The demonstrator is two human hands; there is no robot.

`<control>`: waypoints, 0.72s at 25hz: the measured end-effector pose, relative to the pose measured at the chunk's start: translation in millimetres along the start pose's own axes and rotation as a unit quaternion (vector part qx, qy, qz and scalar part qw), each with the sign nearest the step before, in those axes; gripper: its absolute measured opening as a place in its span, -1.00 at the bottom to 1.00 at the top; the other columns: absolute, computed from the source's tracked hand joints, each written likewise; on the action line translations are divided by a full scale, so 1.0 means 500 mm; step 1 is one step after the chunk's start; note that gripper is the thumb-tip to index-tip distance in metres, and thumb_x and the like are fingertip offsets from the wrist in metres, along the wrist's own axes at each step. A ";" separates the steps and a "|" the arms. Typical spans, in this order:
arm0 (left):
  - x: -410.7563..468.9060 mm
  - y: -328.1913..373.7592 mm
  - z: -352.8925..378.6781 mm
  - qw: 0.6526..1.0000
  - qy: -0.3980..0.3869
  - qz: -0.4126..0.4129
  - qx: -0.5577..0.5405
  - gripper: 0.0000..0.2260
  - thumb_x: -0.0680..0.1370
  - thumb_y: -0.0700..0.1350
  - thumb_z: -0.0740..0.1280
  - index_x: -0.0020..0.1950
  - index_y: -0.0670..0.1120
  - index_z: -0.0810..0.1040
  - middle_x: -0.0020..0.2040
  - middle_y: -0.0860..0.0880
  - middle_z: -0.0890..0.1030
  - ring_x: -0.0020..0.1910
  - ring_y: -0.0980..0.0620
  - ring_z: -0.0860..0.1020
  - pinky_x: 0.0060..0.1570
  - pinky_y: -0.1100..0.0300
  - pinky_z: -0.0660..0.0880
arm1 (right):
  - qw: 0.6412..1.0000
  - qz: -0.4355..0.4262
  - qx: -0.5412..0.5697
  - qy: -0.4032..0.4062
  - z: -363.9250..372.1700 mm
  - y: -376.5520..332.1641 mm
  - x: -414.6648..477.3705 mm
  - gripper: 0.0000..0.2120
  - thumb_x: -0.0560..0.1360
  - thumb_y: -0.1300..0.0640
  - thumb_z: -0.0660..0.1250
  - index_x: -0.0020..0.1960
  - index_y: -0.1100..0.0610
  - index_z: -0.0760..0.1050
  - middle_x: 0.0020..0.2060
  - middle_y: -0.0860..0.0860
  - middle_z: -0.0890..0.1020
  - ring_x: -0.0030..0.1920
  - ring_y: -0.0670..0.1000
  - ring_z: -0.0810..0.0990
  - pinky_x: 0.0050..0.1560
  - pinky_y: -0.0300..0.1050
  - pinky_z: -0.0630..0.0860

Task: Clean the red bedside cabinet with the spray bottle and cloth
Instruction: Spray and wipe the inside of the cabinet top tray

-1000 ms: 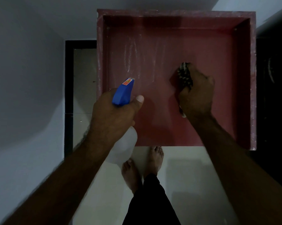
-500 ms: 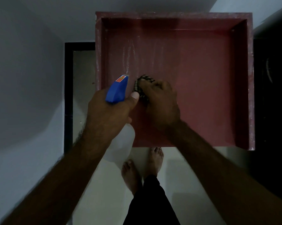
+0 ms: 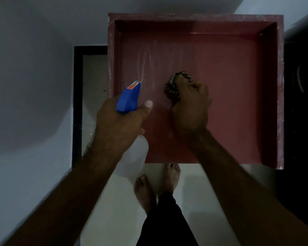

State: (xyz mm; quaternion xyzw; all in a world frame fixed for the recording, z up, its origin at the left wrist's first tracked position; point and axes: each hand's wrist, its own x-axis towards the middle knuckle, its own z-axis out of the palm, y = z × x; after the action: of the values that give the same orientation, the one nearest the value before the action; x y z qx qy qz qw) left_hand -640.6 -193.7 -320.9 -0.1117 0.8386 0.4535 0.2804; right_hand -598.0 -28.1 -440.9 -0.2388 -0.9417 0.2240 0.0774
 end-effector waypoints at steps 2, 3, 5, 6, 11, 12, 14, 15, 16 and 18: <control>0.001 0.001 0.004 1.000 -0.001 0.004 0.000 -0.71 0.51 0.06 0.45 -0.07 -0.15 0.52 -0.21 -0.23 0.64 -0.40 0.05 0.62 -0.33 0.24 0.51 | 0.995 -0.080 0.006 -0.057 0.013 -0.025 -0.016 -0.39 0.39 0.20 0.35 0.44 0.06 0.52 0.29 0.01 0.65 0.28 0.24 0.50 0.16 0.22 0.49; 0.002 0.001 0.006 1.000 0.000 0.007 0.000 -0.72 0.51 0.07 0.45 -0.11 -0.14 0.52 -0.22 -0.23 0.64 -0.41 0.05 0.62 -0.35 0.26 0.51 | 0.988 -0.125 0.006 -0.090 0.018 -0.028 -0.021 -0.38 0.38 0.16 0.40 0.45 0.06 0.52 0.32 0.01 0.64 0.31 0.24 0.50 0.18 0.24 0.48; 0.005 0.004 0.008 1.000 -0.002 0.008 0.002 -0.73 0.51 0.07 0.45 -0.13 -0.11 0.51 -0.23 -0.22 0.64 -0.43 0.08 0.61 -0.42 0.37 0.50 | 0.981 -0.161 0.006 -0.107 0.013 -0.013 -0.009 -0.37 0.38 0.11 0.38 0.46 0.07 0.51 0.31 0.04 0.64 0.29 0.24 0.50 0.20 0.23 0.48; 0.008 0.006 0.009 1.000 -0.003 0.008 0.002 -0.72 0.51 0.07 0.45 -0.11 -0.14 0.52 -0.22 -0.22 0.64 -0.44 0.11 0.61 -0.45 0.43 0.47 | 0.986 -0.140 0.007 -0.086 0.008 0.001 0.002 -0.39 0.40 0.13 0.31 0.46 0.08 0.52 0.28 0.06 0.66 0.26 0.24 0.51 0.17 0.20 0.49; 0.020 0.011 0.012 1.000 0.004 0.015 -0.005 -0.64 0.51 0.06 0.45 -0.02 -0.25 0.53 -0.20 -0.26 0.65 -0.45 0.11 0.61 -0.45 0.44 0.48 | 0.999 -0.041 0.005 -0.001 0.004 0.015 0.030 -0.41 0.40 0.31 0.32 0.42 0.08 0.55 0.17 0.05 0.70 0.17 0.24 0.52 0.07 0.18 0.54; 0.022 0.012 0.013 1.000 0.003 0.018 -0.009 -0.64 0.51 0.05 0.45 -0.03 -0.25 0.53 -0.21 -0.27 0.64 -0.46 0.11 0.61 -0.44 0.43 0.49 | 0.997 -0.073 0.011 -0.019 0.008 0.002 0.023 -0.44 0.42 0.25 0.30 0.42 0.09 0.55 0.18 0.06 0.70 0.19 0.25 0.53 0.10 0.17 0.53; 0.025 0.016 0.016 1.000 0.000 0.021 -0.009 -0.67 0.51 0.05 0.46 -0.06 -0.22 0.53 -0.22 -0.27 0.63 -0.47 0.12 0.60 -0.44 0.43 0.48 | 0.986 -0.154 0.014 -0.066 0.014 -0.007 0.014 -0.48 0.45 0.16 0.30 0.42 0.10 0.55 0.19 0.08 0.70 0.21 0.24 0.53 0.14 0.18 0.53; 0.026 0.018 0.017 1.000 -0.001 0.021 -0.007 -0.67 0.51 0.05 0.46 -0.07 -0.22 0.53 -0.22 -0.26 0.63 -0.47 0.12 0.60 -0.44 0.43 0.48 | 0.981 -0.177 0.013 -0.077 0.014 -0.001 0.018 -0.48 0.46 0.18 0.35 0.42 0.10 0.55 0.19 0.08 0.70 0.20 0.24 0.54 0.14 0.19 0.53; 0.028 0.019 0.016 1.000 0.000 0.021 -0.008 -0.66 0.51 0.05 0.46 -0.06 -0.23 0.53 -0.23 -0.27 0.63 -0.46 0.11 0.60 -0.44 0.42 0.49 | 0.981 -0.177 0.016 -0.075 0.012 0.010 0.026 -0.47 0.44 0.23 0.39 0.42 0.11 0.55 0.18 0.09 0.70 0.18 0.24 0.54 0.13 0.18 0.53; 0.031 0.022 0.011 1.000 -0.004 0.015 -0.009 -0.63 0.51 0.05 0.46 -0.04 -0.26 0.53 -0.22 -0.27 0.64 -0.46 0.10 0.61 -0.43 0.40 0.50 | 0.992 -0.117 0.023 -0.039 0.002 0.035 0.047 -0.44 0.41 0.33 0.38 0.41 0.10 0.56 0.14 0.09 0.71 0.13 0.23 0.53 0.09 0.13 0.54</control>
State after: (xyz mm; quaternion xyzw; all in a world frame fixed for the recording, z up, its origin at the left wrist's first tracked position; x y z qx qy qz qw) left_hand -656.2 -181.6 -324.5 -0.0998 0.8349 0.4652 0.2765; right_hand -611.6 -3.3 -448.7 -0.1166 -0.9599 0.2445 0.0717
